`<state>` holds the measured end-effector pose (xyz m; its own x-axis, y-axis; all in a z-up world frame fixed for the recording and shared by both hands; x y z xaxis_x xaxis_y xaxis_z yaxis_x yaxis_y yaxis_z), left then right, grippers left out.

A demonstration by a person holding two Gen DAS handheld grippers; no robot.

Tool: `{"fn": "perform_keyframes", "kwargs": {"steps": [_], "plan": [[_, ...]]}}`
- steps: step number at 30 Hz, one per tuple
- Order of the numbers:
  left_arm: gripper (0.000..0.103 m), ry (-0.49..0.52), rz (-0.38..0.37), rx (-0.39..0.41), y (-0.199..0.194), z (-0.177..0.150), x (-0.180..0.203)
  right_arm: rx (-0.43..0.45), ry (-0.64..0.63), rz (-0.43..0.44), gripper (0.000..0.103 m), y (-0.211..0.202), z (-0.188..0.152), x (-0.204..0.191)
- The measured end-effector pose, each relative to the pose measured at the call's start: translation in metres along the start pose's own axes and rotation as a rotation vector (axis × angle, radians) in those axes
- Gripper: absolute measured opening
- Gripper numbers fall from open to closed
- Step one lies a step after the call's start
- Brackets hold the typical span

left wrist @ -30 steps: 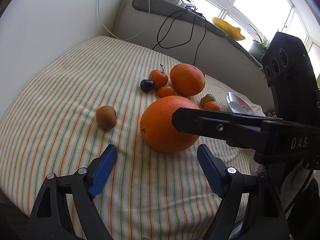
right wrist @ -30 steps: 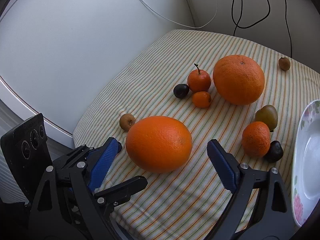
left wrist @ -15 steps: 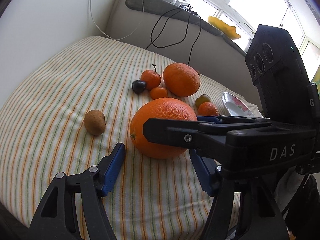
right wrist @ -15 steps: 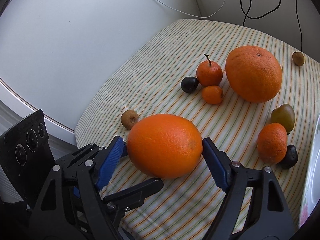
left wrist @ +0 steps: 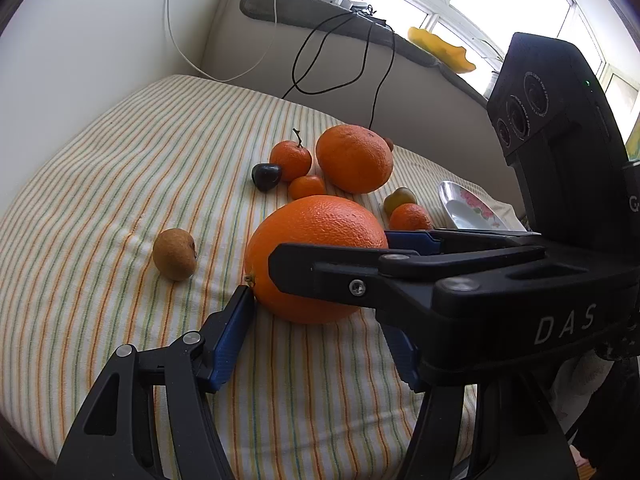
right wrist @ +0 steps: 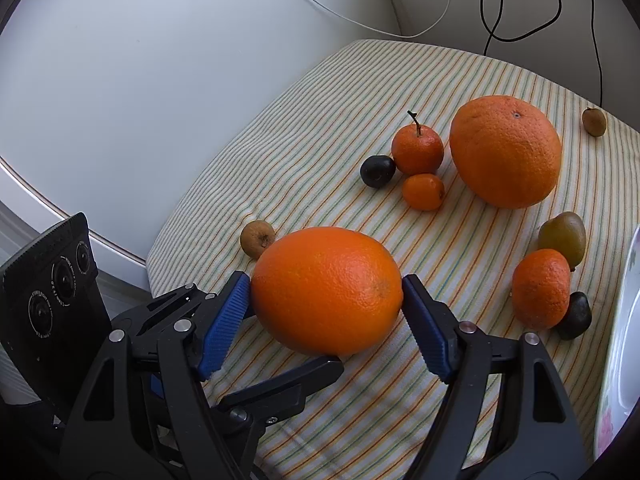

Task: Organize fruits
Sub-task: 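Lift the large orange with the right tool and carry it over the plate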

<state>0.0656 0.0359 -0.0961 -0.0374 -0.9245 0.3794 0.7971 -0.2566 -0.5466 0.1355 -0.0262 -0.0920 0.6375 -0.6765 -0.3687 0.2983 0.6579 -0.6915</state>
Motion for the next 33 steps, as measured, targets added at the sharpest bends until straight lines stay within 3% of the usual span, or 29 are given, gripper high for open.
{"fn": "perform_keyframes", "kwargs": {"steps": [10,20,33], "plan": [[0.063,0.050,-0.019,0.030,-0.008,0.011,0.021,0.056,-0.003,-0.013,0.079,-0.032,0.000,0.002],[0.063,0.126,-0.087,0.036,0.007,0.023,0.072,0.128,0.029,-0.069,0.079,-0.085,0.001,0.031],[0.063,0.199,-0.212,-0.005,0.059,0.033,0.153,0.209,0.121,-0.178,0.079,-0.145,0.004,0.114]]}}
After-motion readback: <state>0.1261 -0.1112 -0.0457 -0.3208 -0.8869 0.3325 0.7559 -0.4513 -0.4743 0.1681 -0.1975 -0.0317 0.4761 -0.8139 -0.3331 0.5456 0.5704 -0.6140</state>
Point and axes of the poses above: each gripper's, at about its wrist camera, not at the fingertips, and y roughly the way its jaws point, x to its right, z to its top, the point moved 4 cm from there along y, roughly the way its jaws point, and after that the axes turned 10 degrees about x, right-handed, at the moved point
